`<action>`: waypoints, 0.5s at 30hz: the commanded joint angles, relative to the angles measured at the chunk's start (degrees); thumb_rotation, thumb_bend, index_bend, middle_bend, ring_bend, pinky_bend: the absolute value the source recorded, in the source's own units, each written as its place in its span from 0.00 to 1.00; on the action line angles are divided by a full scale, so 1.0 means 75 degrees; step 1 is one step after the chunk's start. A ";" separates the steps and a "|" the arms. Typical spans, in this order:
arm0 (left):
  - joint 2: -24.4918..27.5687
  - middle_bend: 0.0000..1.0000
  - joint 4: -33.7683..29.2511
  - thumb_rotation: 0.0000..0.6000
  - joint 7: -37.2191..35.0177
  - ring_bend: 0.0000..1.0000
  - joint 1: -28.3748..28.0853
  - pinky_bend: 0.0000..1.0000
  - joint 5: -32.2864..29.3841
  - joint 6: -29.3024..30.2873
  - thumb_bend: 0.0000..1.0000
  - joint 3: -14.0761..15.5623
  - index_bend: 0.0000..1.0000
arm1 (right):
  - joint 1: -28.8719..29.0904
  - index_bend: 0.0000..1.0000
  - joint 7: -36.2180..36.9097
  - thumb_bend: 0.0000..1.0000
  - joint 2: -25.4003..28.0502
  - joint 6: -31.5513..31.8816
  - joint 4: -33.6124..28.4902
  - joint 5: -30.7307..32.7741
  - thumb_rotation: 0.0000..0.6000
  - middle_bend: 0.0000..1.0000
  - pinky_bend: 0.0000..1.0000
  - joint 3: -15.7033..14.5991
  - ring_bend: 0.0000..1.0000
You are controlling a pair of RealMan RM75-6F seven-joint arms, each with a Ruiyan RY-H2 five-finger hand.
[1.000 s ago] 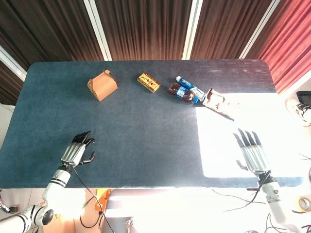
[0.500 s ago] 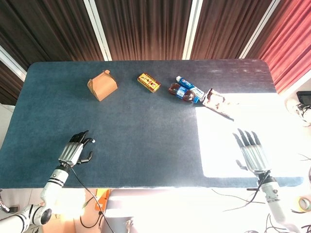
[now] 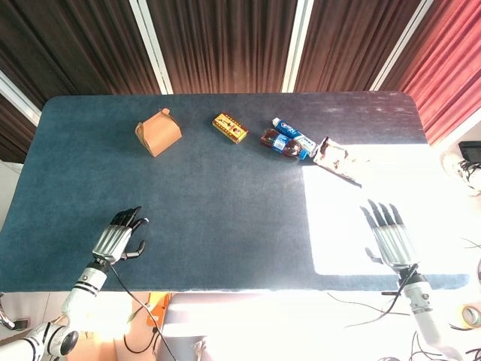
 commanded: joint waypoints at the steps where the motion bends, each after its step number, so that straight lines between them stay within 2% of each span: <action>1: 0.0038 0.00 -0.0083 0.60 -0.0021 0.00 0.0076 0.11 0.0119 0.0109 0.50 0.0100 0.28 | -0.0010 0.00 -0.0010 0.23 -0.0005 0.0018 0.0006 -0.0003 1.00 0.00 0.00 -0.0004 0.00; 9: 0.0329 0.00 -0.0557 0.60 -0.0098 0.00 0.0361 0.11 0.0874 0.1114 0.51 0.0375 0.26 | -0.0105 0.00 -0.0006 0.23 0.0021 0.0186 -0.0026 -0.0082 1.00 0.00 0.00 -0.0031 0.00; 10: 0.0486 0.00 -0.0712 0.61 -0.0164 0.00 0.0446 0.11 0.1022 0.1383 0.50 0.0413 0.24 | -0.0155 0.00 -0.0015 0.23 0.0043 0.0284 -0.0042 -0.0148 1.00 0.00 0.00 -0.0054 0.00; 12: 0.0820 0.00 -0.1019 0.65 -0.0270 0.00 0.0641 0.11 0.1184 0.1800 0.48 0.0491 0.13 | -0.0283 0.00 -0.0046 0.23 0.0087 0.0535 -0.0037 -0.0315 1.00 0.00 0.00 -0.0112 0.00; 15: 0.1675 0.00 -0.1792 0.77 -0.0409 0.00 0.1236 0.10 0.1413 0.2668 0.43 0.0793 0.01 | -0.0758 0.00 0.0034 0.23 0.0233 0.1288 0.0121 -0.0762 1.00 0.00 0.00 -0.0348 0.00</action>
